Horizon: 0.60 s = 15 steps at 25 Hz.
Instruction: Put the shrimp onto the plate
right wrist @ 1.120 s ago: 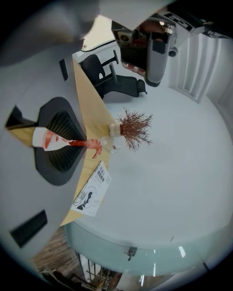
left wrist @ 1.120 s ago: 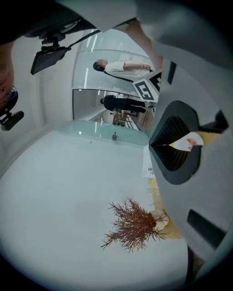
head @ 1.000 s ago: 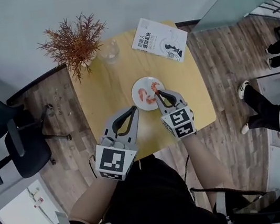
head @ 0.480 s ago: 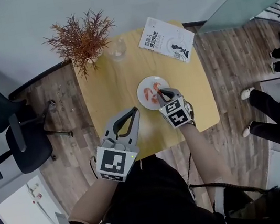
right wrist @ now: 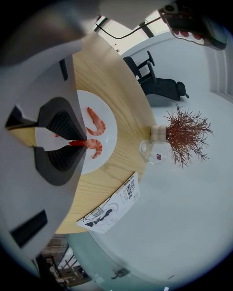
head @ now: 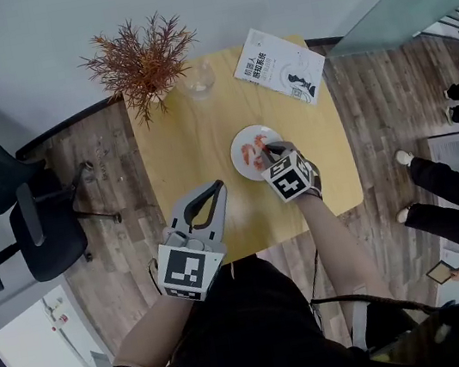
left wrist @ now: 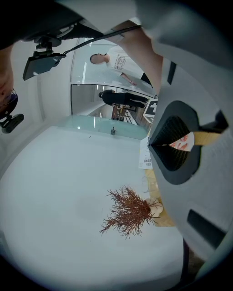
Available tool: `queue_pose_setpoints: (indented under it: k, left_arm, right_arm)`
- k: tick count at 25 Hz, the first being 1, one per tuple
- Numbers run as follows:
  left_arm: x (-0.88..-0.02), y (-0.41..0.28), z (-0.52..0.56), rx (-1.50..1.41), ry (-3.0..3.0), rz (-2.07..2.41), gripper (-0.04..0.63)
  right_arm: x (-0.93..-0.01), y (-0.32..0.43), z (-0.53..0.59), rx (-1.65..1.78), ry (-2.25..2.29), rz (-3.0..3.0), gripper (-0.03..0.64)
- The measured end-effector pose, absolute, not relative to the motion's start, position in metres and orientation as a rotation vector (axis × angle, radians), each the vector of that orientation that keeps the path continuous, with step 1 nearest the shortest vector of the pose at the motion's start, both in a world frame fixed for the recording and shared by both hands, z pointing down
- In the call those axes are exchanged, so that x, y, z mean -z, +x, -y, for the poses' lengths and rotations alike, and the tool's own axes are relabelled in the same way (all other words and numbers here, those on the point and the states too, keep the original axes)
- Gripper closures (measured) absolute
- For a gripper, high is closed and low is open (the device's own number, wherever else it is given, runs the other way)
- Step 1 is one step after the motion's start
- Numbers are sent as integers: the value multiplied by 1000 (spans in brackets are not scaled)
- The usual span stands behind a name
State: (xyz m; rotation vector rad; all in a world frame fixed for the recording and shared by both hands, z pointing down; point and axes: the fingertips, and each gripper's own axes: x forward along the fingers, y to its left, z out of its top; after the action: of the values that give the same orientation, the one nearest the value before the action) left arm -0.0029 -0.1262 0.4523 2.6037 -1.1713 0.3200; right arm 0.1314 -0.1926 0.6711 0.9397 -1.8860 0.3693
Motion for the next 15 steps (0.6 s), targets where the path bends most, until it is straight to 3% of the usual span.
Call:
queue_pose_setpoints:
  k: [15]
  left_arm:
    - [-449,-10,130,-307,2604,1193,591]
  right_arm:
    - [-685,135,192,-391,846,1816,569]
